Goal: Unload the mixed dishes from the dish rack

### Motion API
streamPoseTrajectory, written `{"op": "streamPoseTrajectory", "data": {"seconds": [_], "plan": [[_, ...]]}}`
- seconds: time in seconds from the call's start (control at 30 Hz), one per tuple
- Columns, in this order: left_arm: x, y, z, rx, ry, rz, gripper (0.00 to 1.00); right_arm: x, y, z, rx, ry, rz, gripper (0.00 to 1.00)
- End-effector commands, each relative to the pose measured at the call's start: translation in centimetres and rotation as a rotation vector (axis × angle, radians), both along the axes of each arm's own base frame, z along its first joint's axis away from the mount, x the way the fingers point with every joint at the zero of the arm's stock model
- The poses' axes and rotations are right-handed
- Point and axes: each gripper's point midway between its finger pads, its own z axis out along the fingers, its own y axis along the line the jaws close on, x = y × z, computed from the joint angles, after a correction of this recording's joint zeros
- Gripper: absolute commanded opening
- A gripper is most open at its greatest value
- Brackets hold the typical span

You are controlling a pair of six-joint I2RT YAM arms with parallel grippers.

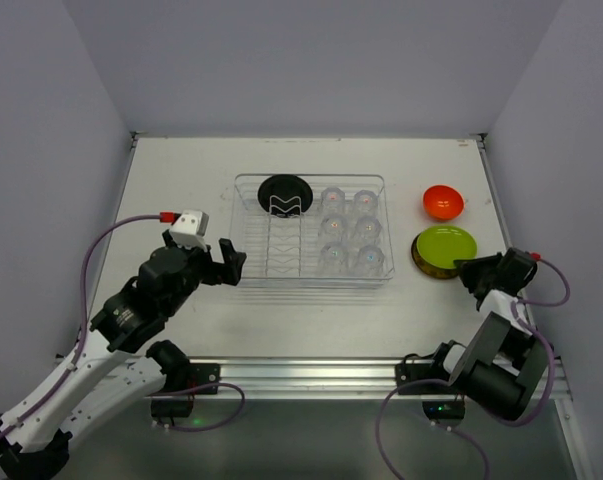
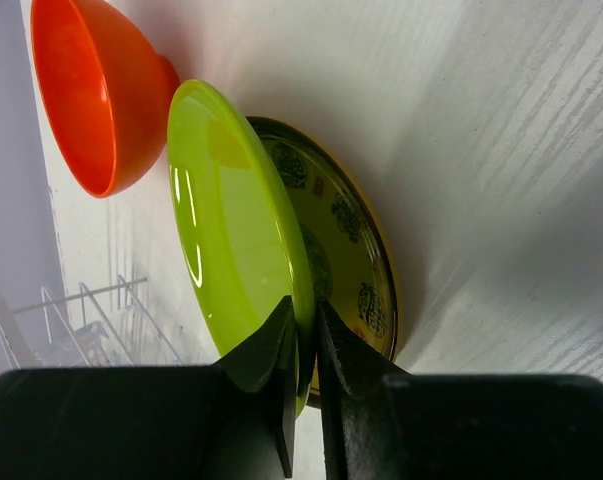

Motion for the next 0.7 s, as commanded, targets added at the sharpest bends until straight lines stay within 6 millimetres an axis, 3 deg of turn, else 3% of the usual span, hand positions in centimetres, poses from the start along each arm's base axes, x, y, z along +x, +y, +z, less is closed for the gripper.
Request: {"op": "streamPoseTrajectory", "data": {"seconds": [0.0,0.67], "plan": [[0.6,0.1,1.1,-0.034,-0.046,0.024,1.00,0.9,0.5,1.2,-0.057,-0.056,0.062,0.14],[0.5,-0.2,0.6,-0.026,-0.042,0.003,1.00,-1.1,0.1,2.3,-0.179,-0.039,0.019,0.47]]}}
